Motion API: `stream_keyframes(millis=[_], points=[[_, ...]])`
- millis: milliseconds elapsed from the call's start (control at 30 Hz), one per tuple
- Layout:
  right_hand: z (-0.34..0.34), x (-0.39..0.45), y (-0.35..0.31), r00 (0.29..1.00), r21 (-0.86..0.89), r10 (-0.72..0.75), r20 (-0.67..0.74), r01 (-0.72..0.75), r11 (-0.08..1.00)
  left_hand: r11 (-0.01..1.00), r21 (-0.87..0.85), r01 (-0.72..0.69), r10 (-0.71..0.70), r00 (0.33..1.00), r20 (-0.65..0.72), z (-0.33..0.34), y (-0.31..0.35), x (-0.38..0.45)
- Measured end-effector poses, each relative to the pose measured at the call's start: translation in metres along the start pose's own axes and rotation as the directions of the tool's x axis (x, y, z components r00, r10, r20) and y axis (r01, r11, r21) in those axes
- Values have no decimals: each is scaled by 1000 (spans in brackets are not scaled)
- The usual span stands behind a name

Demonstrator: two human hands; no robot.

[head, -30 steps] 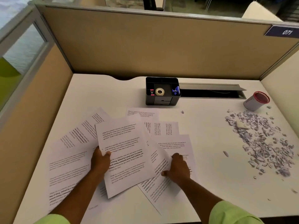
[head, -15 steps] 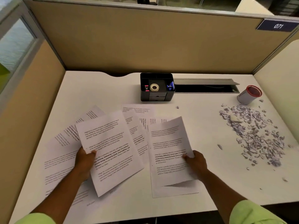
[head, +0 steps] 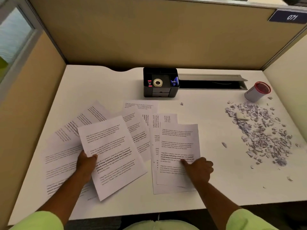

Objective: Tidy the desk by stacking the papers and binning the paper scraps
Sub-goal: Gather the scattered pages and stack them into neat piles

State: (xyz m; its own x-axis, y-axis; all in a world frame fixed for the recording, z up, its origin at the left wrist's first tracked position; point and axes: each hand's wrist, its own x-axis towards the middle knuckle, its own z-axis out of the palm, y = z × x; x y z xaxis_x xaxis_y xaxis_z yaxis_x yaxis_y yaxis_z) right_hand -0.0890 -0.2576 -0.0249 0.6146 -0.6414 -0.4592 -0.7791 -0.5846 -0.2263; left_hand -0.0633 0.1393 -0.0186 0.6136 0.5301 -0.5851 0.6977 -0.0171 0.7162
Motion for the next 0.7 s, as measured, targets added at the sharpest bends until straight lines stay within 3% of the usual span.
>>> stream_keyframes(millis=[167,333,533,633,700], points=[[12,-19,-3,998,-105,-58,-37,54,993,999,36,-13,13,1000,-6,2,-2,-5],[13,-10,-3,995,-51,-98,20,98,994,998,58,-8,8,1000,-10,2,-7,-5],[-2,13,-4,974,250,-20,226,-38,968,997,77,-2,1,1000,9,1,-10,-7],[-15,27,-3,909,541,-47,415,-205,815,997,81,11,-12,1000,17,-1,-9,-8],[-25,33,-4,885,594,-140,444,-174,785,997,79,11,-13,999,29,-3,-8,-8]])
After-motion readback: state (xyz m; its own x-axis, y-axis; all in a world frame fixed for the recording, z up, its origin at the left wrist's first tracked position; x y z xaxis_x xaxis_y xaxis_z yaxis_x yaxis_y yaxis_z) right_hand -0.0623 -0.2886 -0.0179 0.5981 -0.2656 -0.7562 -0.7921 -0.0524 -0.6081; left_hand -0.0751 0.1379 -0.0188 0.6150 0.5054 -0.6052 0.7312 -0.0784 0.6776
